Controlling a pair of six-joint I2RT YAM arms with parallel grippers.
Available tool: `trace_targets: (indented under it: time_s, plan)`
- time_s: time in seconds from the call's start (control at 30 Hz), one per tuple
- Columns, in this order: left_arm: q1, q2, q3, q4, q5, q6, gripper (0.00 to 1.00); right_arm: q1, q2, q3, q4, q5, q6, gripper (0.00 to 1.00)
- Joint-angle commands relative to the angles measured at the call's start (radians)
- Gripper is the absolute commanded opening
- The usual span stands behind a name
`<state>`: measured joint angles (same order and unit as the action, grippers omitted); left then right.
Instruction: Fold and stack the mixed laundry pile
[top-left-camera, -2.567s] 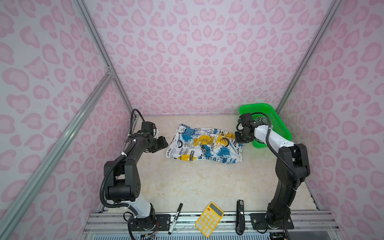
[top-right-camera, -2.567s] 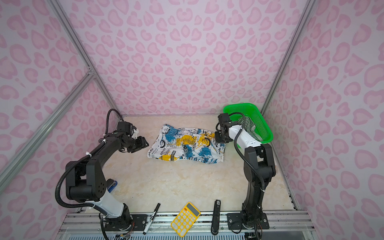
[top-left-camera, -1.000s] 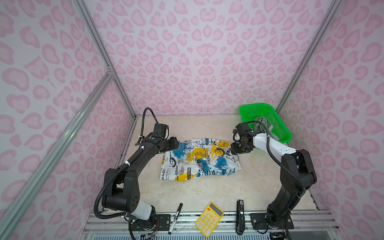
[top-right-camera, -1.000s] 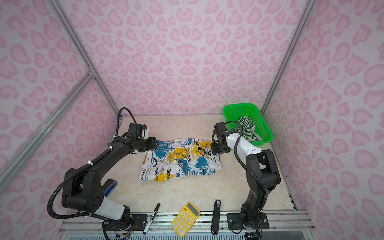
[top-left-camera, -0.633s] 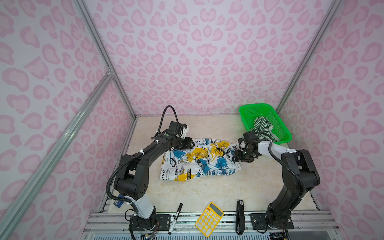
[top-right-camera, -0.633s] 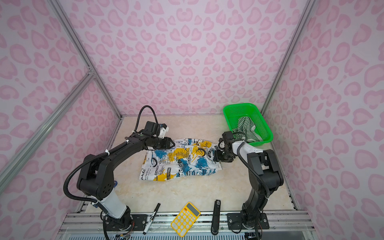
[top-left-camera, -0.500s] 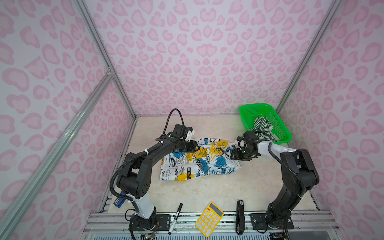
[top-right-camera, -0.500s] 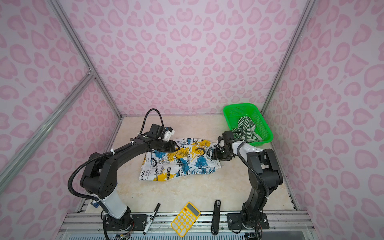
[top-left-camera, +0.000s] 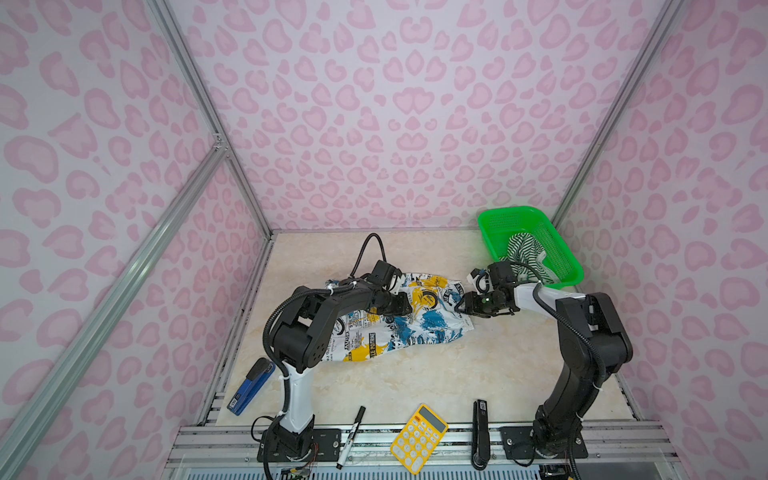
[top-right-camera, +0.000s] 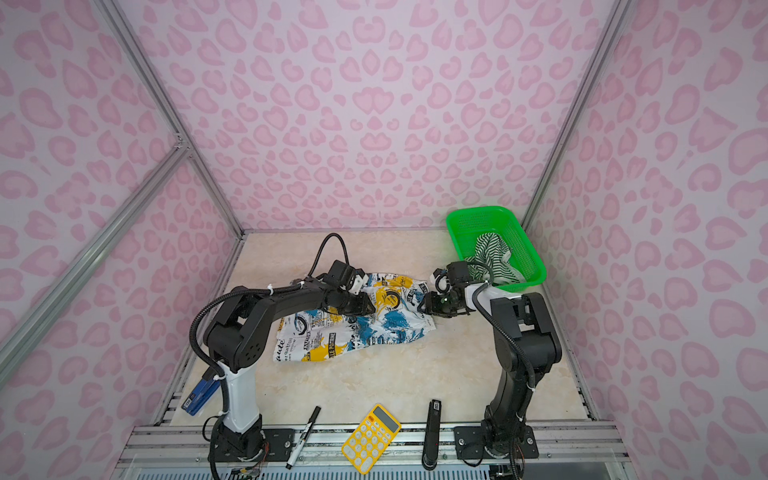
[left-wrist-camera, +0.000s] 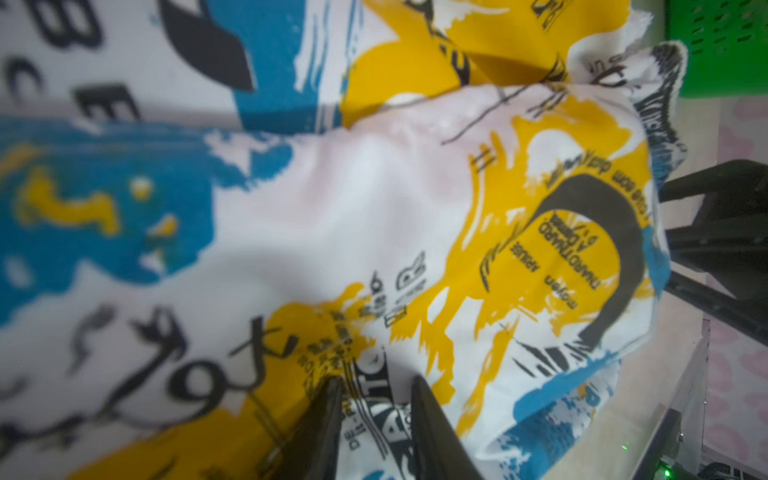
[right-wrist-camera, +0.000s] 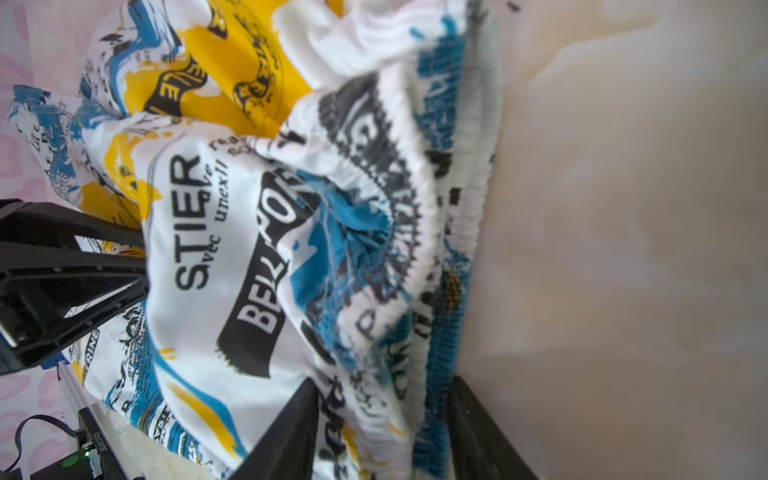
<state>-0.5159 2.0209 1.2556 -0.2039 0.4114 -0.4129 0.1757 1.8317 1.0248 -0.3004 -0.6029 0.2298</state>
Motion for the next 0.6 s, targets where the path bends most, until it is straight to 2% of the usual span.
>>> trace_targets:
  time_s: [0.0, 0.3, 0.57]
  plan:
    - [0.001, 0.047, 0.019, -0.043, -0.123, -0.03, 0.32, -0.003, -0.011, -0.02, -0.118, 0.086, 0.016, 0.59]
    - [0.001, 0.09, 0.056, -0.128, -0.192, -0.034, 0.3, -0.032, -0.054, -0.046, -0.115, 0.159, 0.028, 0.62]
    - [0.001, 0.079, 0.035, -0.129, -0.182, -0.024, 0.29, 0.005, 0.049, -0.019, -0.043, 0.149, 0.08, 0.61]
